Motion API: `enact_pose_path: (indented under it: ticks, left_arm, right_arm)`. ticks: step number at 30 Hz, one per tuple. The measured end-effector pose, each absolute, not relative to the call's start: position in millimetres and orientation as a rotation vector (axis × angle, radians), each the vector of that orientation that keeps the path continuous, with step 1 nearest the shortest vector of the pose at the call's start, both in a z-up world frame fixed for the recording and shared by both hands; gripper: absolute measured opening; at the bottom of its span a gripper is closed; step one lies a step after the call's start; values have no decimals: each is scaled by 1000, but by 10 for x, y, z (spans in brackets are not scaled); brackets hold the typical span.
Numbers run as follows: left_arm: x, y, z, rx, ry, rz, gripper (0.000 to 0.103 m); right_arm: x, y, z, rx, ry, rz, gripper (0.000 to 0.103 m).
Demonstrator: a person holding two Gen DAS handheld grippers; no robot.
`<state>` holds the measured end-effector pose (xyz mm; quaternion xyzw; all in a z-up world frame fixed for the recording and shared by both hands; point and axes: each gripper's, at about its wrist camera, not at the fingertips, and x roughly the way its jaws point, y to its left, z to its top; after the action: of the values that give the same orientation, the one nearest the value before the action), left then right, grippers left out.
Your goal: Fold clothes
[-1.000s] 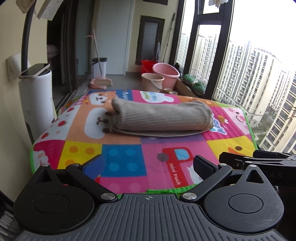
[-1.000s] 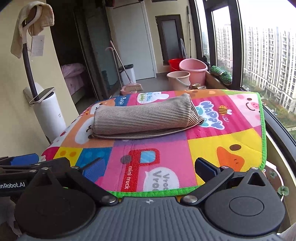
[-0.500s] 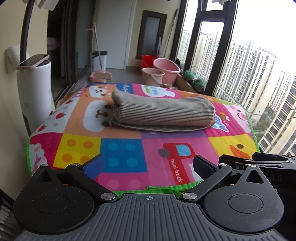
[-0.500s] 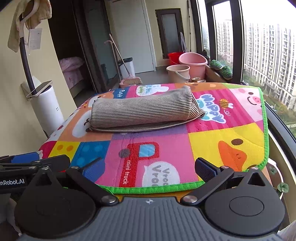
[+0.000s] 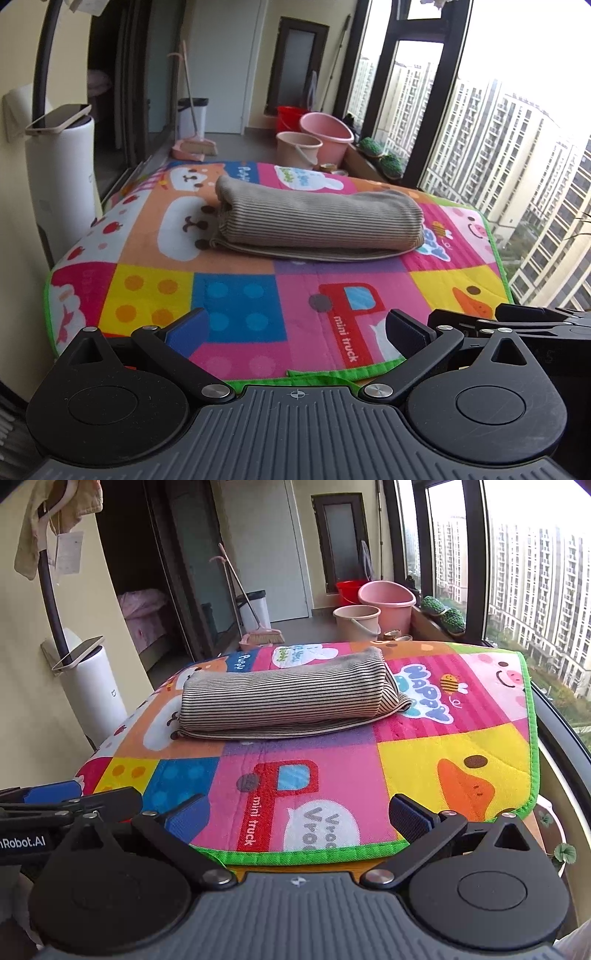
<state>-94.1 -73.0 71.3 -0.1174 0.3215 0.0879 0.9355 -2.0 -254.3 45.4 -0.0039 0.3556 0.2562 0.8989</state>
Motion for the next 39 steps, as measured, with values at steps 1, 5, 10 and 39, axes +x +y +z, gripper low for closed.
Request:
enact_pose_path:
  ticks: [1, 5, 10, 39]
  left_arm:
    - [-940, -726, 714, -241, 657, 180, 103]
    - [-936, -723, 713, -243, 657, 180, 103]
    - [-929, -721, 702, -246, 661, 175, 103]
    - [-935, -736, 687, -250, 650, 150, 103]
  right_arm:
    - [-21, -2538, 454, -11, 736, 530, 103]
    - [-17, -2530, 452, -13, 736, 532, 103]
    - [-28, -2476, 440, -15, 739, 529, 103]
    - [-19, -2485, 427, -17, 742, 530, 103]
